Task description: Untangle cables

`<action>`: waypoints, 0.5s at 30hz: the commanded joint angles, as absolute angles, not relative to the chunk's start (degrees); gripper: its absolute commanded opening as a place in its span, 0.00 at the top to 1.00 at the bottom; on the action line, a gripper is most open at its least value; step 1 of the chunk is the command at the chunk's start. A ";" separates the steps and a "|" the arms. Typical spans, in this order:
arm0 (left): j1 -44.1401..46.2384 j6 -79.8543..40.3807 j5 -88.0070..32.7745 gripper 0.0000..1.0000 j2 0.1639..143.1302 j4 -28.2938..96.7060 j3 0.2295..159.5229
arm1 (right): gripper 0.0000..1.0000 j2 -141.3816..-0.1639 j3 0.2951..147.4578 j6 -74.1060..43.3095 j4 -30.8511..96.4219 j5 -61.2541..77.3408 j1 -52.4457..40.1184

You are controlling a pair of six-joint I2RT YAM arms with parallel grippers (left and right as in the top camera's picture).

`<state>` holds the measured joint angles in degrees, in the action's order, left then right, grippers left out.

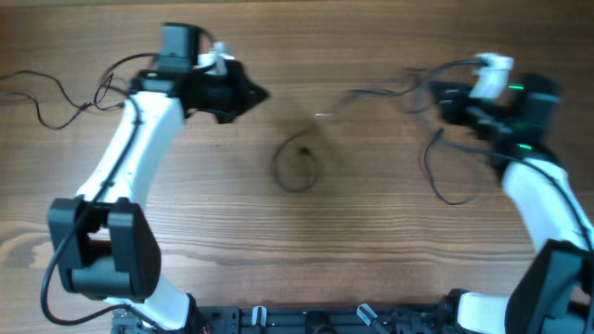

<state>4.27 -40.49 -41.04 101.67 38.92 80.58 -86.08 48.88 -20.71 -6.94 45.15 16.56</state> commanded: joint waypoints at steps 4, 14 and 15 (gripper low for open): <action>-5.28 -37.69 -38.35 0.96 100.40 40.75 80.68 | 0.95 -84.77 49.10 -25.65 -6.66 62.41 30.17; 6.09 -15.16 -49.06 0.56 100.40 35.22 80.68 | 0.95 -84.75 49.10 -21.71 -11.22 66.59 10.83; 8.25 -9.02 -49.06 0.48 100.40 35.88 80.68 | 0.95 -84.75 49.10 -23.70 -11.49 64.53 10.15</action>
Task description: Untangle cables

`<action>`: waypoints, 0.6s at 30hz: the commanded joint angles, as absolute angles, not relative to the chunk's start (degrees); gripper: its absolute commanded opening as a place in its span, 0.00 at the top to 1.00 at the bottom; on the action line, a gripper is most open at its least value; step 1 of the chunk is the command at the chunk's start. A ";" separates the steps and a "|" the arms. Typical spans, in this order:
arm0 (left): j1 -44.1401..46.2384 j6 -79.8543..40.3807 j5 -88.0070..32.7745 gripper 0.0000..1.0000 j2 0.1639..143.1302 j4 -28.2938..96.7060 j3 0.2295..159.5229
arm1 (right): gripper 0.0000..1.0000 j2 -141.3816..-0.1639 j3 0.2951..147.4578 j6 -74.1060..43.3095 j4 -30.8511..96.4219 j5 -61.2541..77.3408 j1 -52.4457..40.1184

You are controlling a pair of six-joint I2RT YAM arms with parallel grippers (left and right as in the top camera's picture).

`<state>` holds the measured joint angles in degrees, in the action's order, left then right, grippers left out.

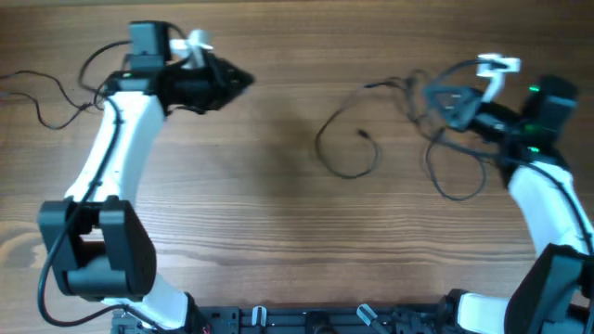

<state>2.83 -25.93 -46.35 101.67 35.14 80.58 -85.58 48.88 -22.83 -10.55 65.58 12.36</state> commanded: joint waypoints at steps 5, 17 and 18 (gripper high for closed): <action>19.42 5.96 -39.48 0.35 100.40 34.15 80.66 | 0.96 -84.75 49.10 -27.16 -11.29 70.43 10.09; 33.06 20.84 -21.26 0.16 102.98 24.16 80.66 | 0.96 -84.75 49.10 -27.18 -11.31 75.85 10.13; 33.28 20.84 -20.25 0.16 103.68 23.03 80.66 | 0.95 -84.75 49.10 -27.18 -11.33 76.42 10.13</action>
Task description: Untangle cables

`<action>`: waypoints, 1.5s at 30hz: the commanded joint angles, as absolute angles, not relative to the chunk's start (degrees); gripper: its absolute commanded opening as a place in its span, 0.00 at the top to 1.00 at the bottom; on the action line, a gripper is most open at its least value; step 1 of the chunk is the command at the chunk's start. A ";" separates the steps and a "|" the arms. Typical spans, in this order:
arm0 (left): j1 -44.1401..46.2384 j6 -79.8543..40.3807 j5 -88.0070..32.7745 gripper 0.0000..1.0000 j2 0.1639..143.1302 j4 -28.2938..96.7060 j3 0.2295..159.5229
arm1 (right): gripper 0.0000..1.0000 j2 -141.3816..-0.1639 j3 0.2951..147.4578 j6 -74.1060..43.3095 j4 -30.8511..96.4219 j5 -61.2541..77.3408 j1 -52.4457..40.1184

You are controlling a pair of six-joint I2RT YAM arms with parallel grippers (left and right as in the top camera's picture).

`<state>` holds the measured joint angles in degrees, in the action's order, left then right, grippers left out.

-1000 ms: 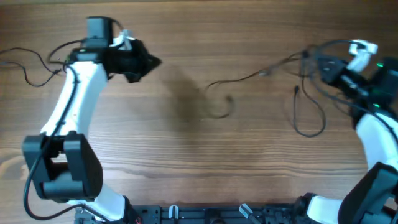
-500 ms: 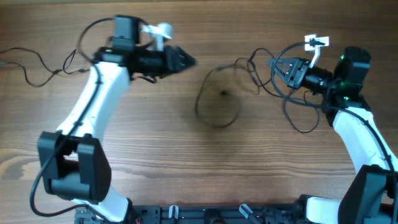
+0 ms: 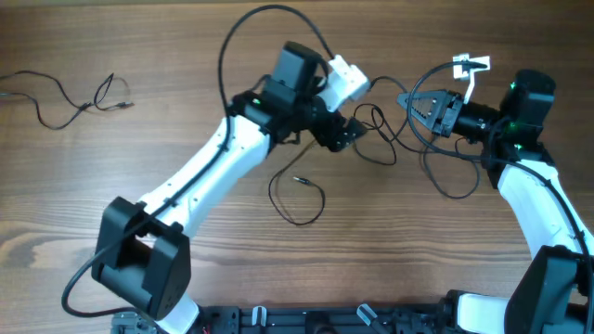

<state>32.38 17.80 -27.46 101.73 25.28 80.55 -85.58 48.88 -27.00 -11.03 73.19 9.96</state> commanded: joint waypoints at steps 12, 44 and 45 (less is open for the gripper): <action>33.17 25.32 -24.34 0.59 117.38 7.57 80.66 | 0.95 -84.75 49.10 -27.20 -11.31 77.38 10.13; 19.20 -2.68 -30.59 0.96 106.06 16.69 80.68 | 0.00 -83.88 49.10 4.47 11.62 55.83 2.39; 19.44 -2.66 -30.57 0.96 106.06 16.93 80.68 | 0.00 -84.47 49.10 4.78 10.00 52.95 -0.64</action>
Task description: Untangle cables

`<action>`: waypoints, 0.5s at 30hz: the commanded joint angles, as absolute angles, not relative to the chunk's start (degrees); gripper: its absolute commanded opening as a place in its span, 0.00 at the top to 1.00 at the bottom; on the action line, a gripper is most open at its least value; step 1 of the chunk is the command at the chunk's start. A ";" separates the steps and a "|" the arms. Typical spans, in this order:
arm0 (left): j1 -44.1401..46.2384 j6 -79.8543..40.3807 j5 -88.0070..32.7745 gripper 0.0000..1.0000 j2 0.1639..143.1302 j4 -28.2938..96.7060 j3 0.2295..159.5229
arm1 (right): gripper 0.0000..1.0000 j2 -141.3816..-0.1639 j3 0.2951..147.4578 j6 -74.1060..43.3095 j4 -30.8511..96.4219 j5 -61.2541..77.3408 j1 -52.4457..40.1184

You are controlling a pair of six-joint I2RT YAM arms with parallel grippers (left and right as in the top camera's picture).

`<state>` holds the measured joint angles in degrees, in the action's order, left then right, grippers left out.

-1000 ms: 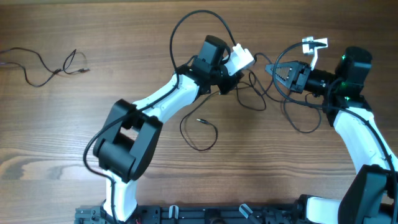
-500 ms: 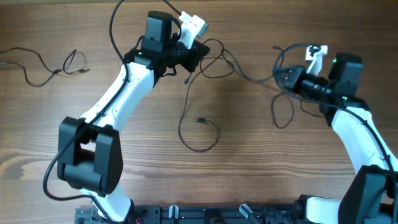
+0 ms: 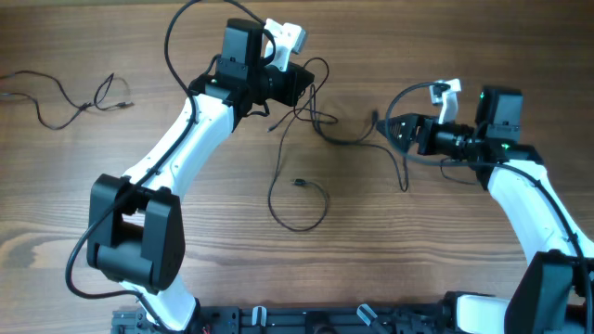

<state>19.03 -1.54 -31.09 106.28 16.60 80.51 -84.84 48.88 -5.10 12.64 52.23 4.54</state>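
Note:
Thin black cables (image 3: 345,141) stretch across the wooden table between my two grippers. My left gripper (image 3: 304,85) is at the upper middle, shut on one end of the bunch, with strands hanging from it. My right gripper (image 3: 388,128) faces it from the right, shut on the other side of the bunch. One strand drops from the left gripper into a loose loop (image 3: 297,202) lying on the table, its small plug end inside the loop. A short loop (image 3: 436,160) curls under the right gripper.
A separate thin black cable (image 3: 72,100) lies in a wavy line at the far left of the table (image 3: 445,250). A dark equipment rail (image 3: 306,320) runs along the front edge between the arm bases.
My left gripper has moved up and to the left, away from the tangle's middle, taking cable with it. My right gripper has shifted a little left and down. The bunch is now drawn out between them.
At first my left gripper was at the far left by the separate cable, while my right gripper held the bunch at the right. Then the left arm was at the tangle beside the right gripper. Now the grippers are apart with the cables spread between them.

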 commanded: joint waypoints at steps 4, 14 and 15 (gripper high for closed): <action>19.75 -2.66 -30.55 0.96 106.06 17.67 80.68 | 0.00 -84.82 49.10 6.20 8.45 41.63 -12.45; 19.75 -7.75 -30.50 0.96 106.06 17.63 80.68 | 0.02 -94.00 49.10 -1.69 -6.07 16.32 -23.53; 19.68 -8.03 -30.52 0.96 106.06 17.63 80.68 | 0.09 -95.35 49.10 -1.69 -7.79 18.59 -23.53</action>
<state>19.51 -5.13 -30.92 106.28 17.78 80.51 -90.98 48.88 0.38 -4.95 17.89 -23.38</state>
